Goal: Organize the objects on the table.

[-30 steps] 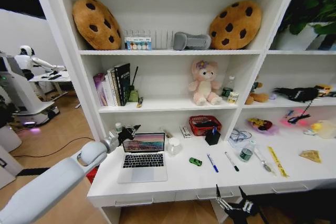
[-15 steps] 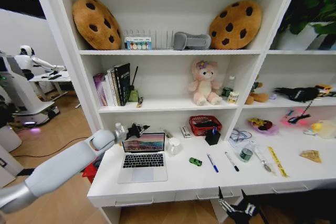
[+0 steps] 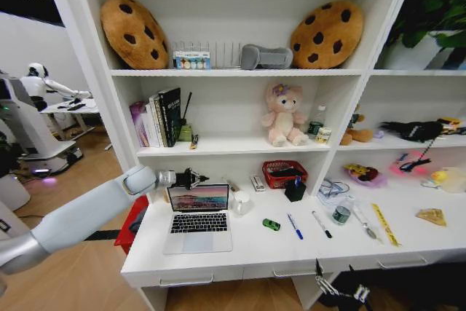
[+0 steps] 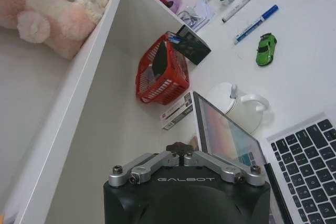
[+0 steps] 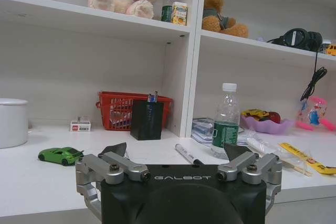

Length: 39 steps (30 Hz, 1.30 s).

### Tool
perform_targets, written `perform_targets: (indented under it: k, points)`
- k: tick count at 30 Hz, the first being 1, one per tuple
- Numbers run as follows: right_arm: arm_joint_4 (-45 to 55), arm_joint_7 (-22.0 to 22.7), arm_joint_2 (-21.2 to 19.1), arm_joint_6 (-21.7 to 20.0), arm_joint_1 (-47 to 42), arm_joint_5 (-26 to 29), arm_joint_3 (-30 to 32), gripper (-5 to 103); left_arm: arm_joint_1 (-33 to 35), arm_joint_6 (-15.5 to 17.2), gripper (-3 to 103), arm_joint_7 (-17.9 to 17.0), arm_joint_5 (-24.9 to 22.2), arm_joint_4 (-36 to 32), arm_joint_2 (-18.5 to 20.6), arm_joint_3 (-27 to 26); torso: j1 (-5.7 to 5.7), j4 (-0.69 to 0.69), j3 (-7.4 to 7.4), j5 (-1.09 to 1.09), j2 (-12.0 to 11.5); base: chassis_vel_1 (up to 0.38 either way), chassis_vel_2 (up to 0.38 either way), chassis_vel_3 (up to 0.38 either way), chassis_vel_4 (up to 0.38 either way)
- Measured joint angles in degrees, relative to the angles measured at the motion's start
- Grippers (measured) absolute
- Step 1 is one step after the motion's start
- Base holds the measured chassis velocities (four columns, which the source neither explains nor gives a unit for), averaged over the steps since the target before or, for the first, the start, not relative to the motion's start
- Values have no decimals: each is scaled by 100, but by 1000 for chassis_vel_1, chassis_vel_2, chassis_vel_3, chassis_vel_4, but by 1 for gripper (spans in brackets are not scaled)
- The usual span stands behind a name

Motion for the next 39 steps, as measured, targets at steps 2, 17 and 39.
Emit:
perform_targets:
  k: [2, 17, 39]
  points:
    - [-8, -1, 0, 7, 0, 13, 11, 100, -32, -25, 0, 28, 64, 67, -50, 30, 0, 0, 0, -1, 0, 0, 0, 0, 0]
    - [-106, -48, -93, 179, 28, 220, 101, 100, -373, -852, 0, 1027, 952, 781, -578, 90, 0, 1, 0, -1, 0, 0, 0, 0, 0]
    - [-209, -62, -102, 297, 99, 290, 103, 100, -274, -1119, 0, 1765, 1060, -247, -13, 61, 0, 1, 0, 0, 0, 0, 0, 0, 0]
